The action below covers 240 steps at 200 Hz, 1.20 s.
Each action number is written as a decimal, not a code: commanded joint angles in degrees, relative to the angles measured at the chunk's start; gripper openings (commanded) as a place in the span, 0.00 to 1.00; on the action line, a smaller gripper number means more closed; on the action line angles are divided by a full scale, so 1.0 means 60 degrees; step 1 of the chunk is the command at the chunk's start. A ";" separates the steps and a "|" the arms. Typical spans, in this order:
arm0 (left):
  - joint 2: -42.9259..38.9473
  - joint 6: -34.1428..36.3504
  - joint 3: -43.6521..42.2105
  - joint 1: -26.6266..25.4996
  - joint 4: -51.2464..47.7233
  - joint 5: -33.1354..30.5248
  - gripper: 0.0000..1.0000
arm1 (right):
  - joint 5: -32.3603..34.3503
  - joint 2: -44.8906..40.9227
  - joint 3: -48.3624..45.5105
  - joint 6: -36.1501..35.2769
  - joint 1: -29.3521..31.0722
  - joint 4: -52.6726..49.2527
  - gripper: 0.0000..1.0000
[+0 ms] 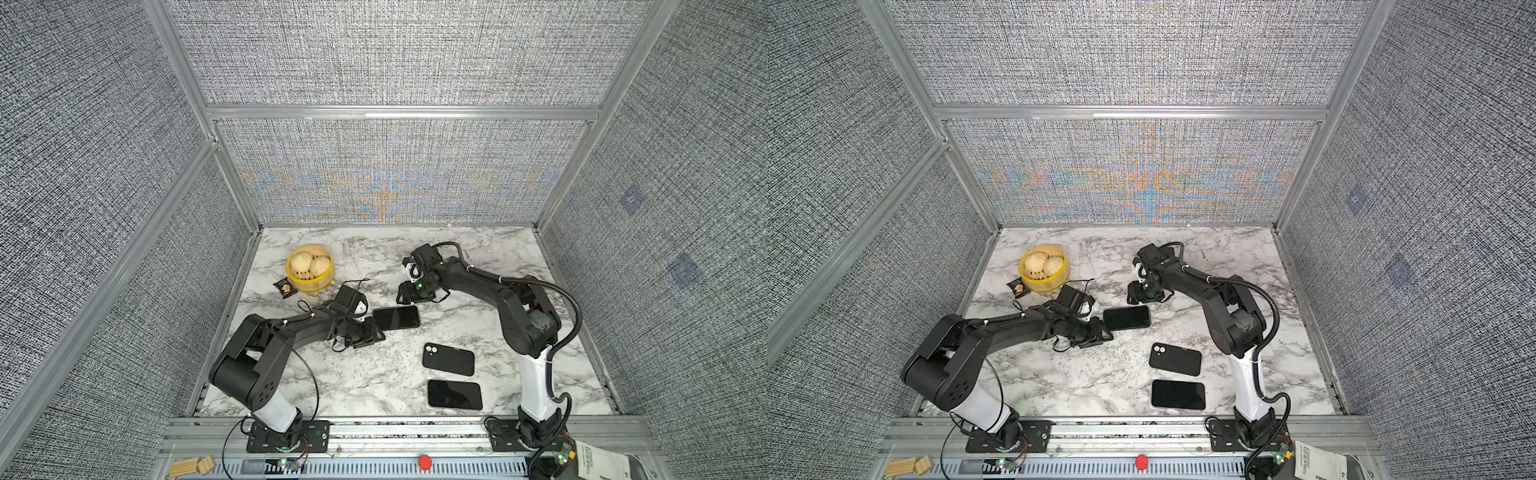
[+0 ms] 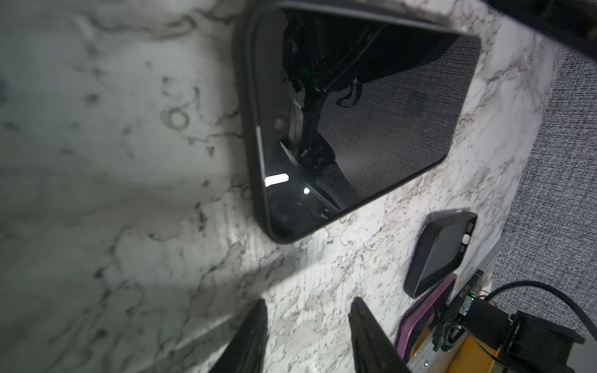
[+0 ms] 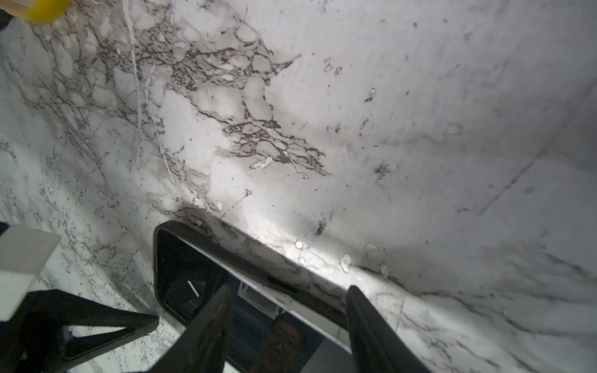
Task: Put the phone into the phone case
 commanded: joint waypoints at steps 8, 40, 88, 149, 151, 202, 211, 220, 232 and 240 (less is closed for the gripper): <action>0.0452 -0.0113 0.0194 -0.0032 0.0537 0.0057 0.45 | -0.0671 0.0086 -0.0141 -0.0243 -0.0014 -0.0211 0.60; 0.0928 -0.0129 0.0369 -0.0032 0.0796 0.0183 0.44 | -0.0964 -0.0256 -0.0766 -0.0178 -0.0014 -0.0099 0.59; 0.1375 -0.0284 0.0454 -0.0028 0.1226 0.0074 0.44 | -0.1355 -0.0931 -0.1810 0.0104 0.0028 0.0129 0.57; 0.1917 -0.0077 0.1156 0.0062 0.1090 0.0059 0.44 | -0.1513 -0.1508 -0.2794 0.0698 0.0337 0.0430 0.53; 0.1928 -0.0064 0.1172 0.0076 0.1095 0.0059 0.44 | -0.1505 -0.1523 -0.2823 0.0736 0.0337 0.0465 0.53; 0.1770 -0.0039 0.1028 0.0253 0.0901 0.0299 0.44 | -0.0789 -0.2200 -0.3134 0.1171 0.0317 0.0451 0.50; 0.1628 -0.0062 0.0864 0.0257 0.0865 0.0365 0.44 | -0.0657 -0.2424 -0.3268 0.1355 0.0323 0.0530 0.48; 0.1464 -0.0129 0.0674 0.0261 0.0863 0.0433 0.44 | -0.0562 -0.2649 -0.3465 0.1577 0.0323 0.0687 0.47; 0.1283 -0.0339 0.0411 0.0253 0.1097 0.0709 0.44 | -0.0375 -0.2953 -0.3792 0.1890 0.0379 0.0949 0.44; 0.1193 -0.0524 0.0260 0.0247 0.1293 0.0966 0.44 | -0.0222 -0.3087 -0.3959 0.2019 0.0431 0.1046 0.42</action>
